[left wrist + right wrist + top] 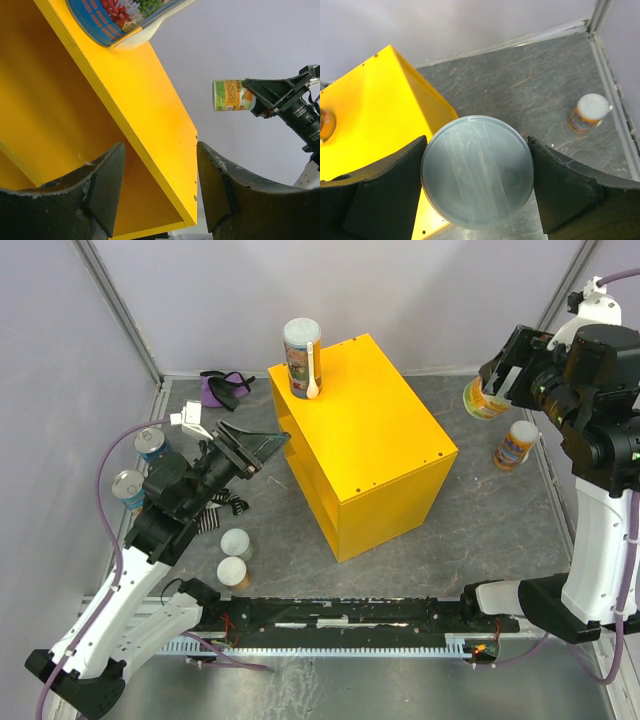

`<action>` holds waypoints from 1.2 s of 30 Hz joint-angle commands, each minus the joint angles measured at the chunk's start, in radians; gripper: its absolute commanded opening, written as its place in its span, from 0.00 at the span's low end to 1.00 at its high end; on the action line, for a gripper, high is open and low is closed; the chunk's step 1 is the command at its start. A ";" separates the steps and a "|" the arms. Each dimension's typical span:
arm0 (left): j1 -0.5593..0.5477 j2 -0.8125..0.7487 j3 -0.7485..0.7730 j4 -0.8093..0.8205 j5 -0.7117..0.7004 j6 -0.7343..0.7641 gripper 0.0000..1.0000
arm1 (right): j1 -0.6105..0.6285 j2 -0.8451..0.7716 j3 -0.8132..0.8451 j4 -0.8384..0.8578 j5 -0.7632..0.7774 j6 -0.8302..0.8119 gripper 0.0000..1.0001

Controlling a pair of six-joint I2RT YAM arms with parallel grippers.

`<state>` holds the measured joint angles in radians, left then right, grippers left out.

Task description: Place and organize the canned foods onto the counter

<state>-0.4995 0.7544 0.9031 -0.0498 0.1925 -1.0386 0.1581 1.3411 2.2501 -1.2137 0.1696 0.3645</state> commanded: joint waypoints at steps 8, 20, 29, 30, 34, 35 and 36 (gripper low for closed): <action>0.005 -0.045 0.000 -0.031 0.018 0.001 0.66 | 0.162 0.031 0.109 0.021 -0.098 0.047 0.01; 0.005 -0.071 -0.001 -0.060 -0.011 0.001 0.66 | 0.464 0.144 0.186 -0.026 0.045 0.026 0.01; 0.005 -0.068 0.000 -0.066 -0.023 0.002 0.66 | 0.729 0.278 0.326 -0.097 0.213 -0.014 0.01; 0.005 -0.068 0.000 -0.066 -0.024 0.002 0.66 | 0.747 0.292 0.334 -0.100 0.223 -0.015 0.01; 0.005 -0.068 0.002 -0.069 -0.025 0.007 0.66 | 0.812 0.322 0.341 -0.117 0.260 -0.016 0.01; 0.004 -0.068 0.002 -0.070 -0.024 0.008 0.66 | 0.825 0.328 0.341 -0.123 0.271 -0.017 0.01; 0.005 -0.068 0.003 -0.070 -0.025 0.008 0.66 | 0.841 0.333 0.341 -0.131 0.280 -0.017 0.01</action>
<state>-0.4995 0.6930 0.8963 -0.1329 0.1814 -1.0386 0.9565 1.6791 2.5359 -1.3933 0.3588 0.3595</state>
